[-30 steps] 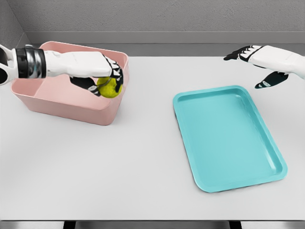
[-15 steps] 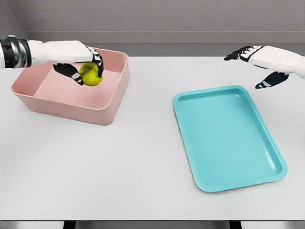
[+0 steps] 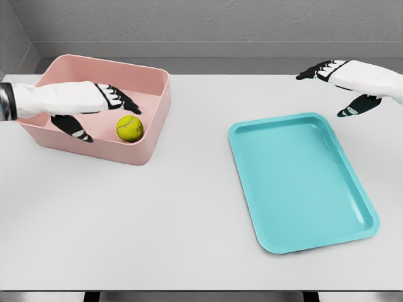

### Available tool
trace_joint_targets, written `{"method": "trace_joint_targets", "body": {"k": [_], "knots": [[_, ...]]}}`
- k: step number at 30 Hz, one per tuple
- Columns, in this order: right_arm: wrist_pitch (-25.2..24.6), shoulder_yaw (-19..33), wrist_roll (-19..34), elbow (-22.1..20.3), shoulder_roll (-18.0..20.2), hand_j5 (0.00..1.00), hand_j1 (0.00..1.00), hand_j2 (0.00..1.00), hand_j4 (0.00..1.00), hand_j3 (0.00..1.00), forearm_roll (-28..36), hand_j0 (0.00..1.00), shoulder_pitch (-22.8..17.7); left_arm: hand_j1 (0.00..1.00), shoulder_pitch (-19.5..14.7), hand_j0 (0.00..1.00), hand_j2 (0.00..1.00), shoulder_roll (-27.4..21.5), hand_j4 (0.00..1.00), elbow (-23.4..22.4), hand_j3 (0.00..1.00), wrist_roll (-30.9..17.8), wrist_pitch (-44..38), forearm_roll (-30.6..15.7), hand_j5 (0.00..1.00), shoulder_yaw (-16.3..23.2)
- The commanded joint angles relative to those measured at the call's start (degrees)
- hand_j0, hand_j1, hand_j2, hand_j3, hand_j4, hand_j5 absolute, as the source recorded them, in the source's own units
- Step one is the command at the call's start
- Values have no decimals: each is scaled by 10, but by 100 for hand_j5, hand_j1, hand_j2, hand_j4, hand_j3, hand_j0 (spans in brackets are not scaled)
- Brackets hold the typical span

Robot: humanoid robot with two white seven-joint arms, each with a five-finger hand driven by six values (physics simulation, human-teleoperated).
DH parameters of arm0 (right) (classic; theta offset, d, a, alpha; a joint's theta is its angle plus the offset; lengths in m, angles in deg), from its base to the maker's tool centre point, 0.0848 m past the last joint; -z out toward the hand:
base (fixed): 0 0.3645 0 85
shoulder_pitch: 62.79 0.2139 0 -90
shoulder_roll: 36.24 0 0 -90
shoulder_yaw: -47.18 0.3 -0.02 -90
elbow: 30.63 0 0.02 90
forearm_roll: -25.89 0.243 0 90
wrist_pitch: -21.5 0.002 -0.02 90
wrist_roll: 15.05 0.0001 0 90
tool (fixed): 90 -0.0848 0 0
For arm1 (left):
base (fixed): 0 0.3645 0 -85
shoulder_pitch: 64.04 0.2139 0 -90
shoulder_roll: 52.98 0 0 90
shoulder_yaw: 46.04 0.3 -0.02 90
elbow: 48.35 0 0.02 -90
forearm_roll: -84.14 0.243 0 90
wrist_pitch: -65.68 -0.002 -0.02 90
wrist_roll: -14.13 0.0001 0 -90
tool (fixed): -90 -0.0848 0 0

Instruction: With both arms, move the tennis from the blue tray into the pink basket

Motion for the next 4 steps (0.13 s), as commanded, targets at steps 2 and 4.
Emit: {"method": "trace_joint_targets", "body": {"k": [2,4], "knots": [[-1,1,0,0,1,100,100,100,100,100,3,100,1,100,4,100,100,-60,100,53,100,0,0,-26,100,-41],[-1,1,0,0,1,100,100,100,100,100,4,100,0,100,16,100,100,-64,100,53,100,0,0,-26,100,-41]]}}
